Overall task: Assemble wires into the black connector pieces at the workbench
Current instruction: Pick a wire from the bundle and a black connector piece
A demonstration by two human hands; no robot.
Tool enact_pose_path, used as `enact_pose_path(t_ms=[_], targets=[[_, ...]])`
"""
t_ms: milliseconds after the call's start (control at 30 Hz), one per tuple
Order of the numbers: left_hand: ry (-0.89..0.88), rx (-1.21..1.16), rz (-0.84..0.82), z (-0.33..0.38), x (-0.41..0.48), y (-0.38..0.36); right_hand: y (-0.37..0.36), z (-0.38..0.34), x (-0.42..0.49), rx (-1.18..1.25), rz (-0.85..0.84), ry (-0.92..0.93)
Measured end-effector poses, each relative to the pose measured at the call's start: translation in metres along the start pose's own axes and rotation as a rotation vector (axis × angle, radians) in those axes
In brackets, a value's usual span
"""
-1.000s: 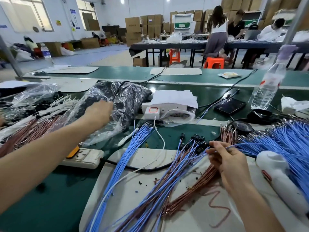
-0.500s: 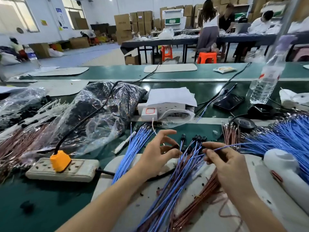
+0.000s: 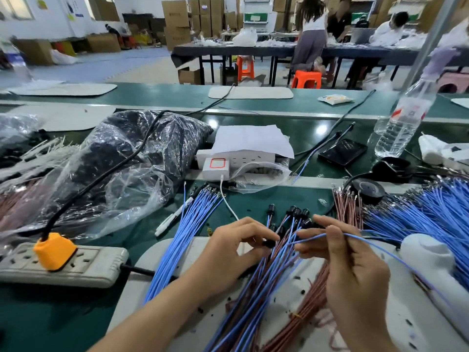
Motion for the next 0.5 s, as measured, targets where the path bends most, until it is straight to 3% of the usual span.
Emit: enact_pose_path(t_ms=[500], targets=[[0.006, 0.052, 0.003, 0.012, -0.003, 0.001, -0.018, -0.023, -0.007, -0.165, -0.127, 0.175]])
Point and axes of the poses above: each hand's wrist, its own x-axis towards the middle knuckle, its own y-axis out of the back of the hand, z = x × y, the point moved 10 cm from there along x, towards the middle knuckle, and after that the axes turned 5 degrees about -z, right-handed, at the moved point
